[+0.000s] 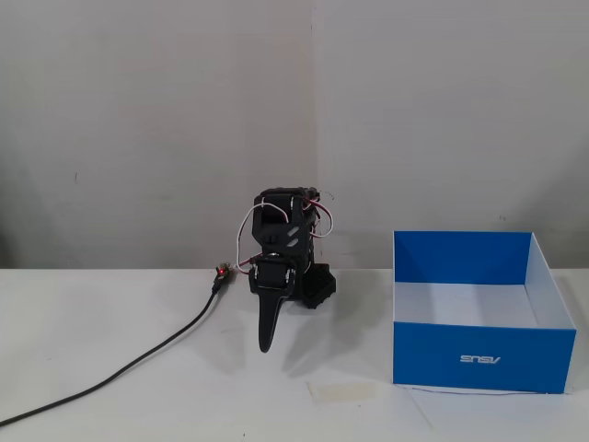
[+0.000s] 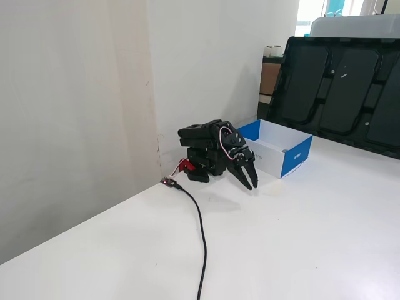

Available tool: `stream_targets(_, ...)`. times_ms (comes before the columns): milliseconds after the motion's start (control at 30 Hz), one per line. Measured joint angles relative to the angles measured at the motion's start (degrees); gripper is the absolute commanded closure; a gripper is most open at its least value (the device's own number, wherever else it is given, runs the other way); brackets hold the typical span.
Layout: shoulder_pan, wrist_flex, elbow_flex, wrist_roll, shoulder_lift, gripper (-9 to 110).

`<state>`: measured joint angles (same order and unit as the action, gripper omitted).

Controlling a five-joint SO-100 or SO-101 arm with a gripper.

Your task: Pick the gray block and keep it in the box.

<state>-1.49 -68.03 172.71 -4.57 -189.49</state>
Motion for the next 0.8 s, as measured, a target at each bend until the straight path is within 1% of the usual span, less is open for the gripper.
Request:
stream_targets(67,-0.1,0.0,0.0,0.0,0.0,98)
stream_targets(100,-0.1,0.0,0.0,-0.1,0.0,101)
stream_targets(800,-0.2,0.0,0.0,-0.1,0.0,101)
